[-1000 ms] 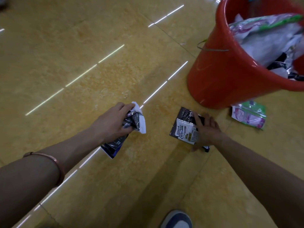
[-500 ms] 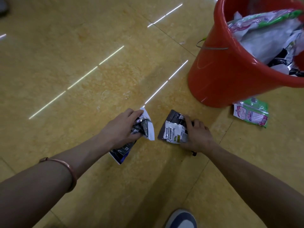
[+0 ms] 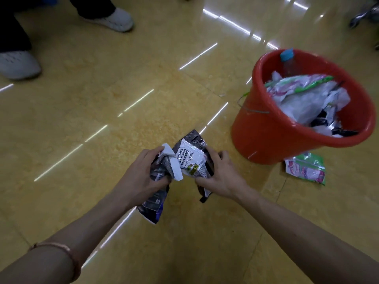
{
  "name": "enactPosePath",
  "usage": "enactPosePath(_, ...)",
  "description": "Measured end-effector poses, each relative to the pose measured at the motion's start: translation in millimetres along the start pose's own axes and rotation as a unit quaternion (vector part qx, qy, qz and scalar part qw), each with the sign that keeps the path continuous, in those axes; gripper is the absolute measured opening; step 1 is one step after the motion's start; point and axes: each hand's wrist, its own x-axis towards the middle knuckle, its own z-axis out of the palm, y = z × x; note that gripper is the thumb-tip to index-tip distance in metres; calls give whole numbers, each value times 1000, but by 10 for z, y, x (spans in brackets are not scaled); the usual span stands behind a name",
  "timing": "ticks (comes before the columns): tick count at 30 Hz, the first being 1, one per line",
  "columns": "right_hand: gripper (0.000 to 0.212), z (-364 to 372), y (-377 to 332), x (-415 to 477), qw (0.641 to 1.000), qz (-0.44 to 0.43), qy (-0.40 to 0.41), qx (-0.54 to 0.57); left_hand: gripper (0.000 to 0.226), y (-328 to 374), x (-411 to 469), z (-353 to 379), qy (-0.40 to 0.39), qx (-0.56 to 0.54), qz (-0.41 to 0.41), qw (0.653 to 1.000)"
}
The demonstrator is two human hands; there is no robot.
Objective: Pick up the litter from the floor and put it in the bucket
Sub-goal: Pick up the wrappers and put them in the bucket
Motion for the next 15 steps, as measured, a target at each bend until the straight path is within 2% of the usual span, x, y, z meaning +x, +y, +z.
enactPosePath(4, 99, -685, -430, -355, 998, -7, 47, 44, 74, 674, -7, -494, 14, -31, 17, 999)
enactPosePath(15, 101, -3151, -1493, -1803, 984, 15, 146, 99, 75, 3296, -117, -2062, -9, -42, 116, 992)
